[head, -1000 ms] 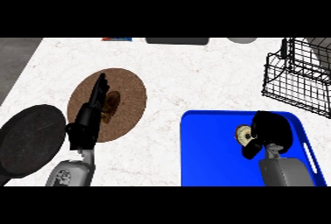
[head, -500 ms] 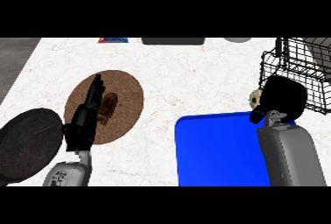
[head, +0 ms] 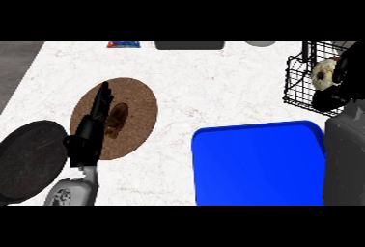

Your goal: Pick the cupcake from the tray and place it in the tiered basket

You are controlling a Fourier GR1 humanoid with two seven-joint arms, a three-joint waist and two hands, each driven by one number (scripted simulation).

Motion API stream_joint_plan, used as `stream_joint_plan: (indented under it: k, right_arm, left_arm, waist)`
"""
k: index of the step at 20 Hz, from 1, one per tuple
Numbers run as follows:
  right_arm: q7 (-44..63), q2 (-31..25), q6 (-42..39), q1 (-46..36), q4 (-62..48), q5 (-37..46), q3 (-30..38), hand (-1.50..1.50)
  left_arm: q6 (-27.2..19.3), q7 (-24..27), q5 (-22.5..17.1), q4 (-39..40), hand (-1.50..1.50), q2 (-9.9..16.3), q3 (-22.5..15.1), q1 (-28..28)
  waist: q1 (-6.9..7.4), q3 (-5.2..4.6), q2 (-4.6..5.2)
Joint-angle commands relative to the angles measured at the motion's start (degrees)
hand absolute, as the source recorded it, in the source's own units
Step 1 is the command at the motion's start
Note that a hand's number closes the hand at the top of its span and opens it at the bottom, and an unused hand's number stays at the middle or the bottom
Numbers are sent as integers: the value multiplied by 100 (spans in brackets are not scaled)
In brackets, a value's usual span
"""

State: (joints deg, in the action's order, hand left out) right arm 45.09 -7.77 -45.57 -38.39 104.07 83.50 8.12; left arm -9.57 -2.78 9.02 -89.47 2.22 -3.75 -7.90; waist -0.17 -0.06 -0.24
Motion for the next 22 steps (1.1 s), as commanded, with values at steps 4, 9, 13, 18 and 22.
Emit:
stream_joint_plan:
  k: [4,9,13,18,22]
  right_arm:
    - [355,-132,-210,-1250,-500,-271,857,150]
    - [283,-72,495,-1601,-879,-723,1550,150]
    - [-115,-844,1075,-1745,-2067,-740,1568,150]
    - [-376,-1317,1740,-1658,-2919,-499,1378,150]
    - [-586,-1693,1956,-1641,-3255,-664,1479,150]
  left_arm:
    - [-119,-57,187,80,0,-127,-135,-135]
    - [121,208,-123,423,0,90,243,-299]
    - [123,13,-49,75,0,11,61,-180]
    - [116,-140,-18,-196,0,76,78,13]
    - [120,-243,7,-174,0,23,45,-126]
  waist:
    - [56,4,27]
    - [47,4,39]
    - [72,5,40]
    - [92,5,40]
    - [50,5,31]
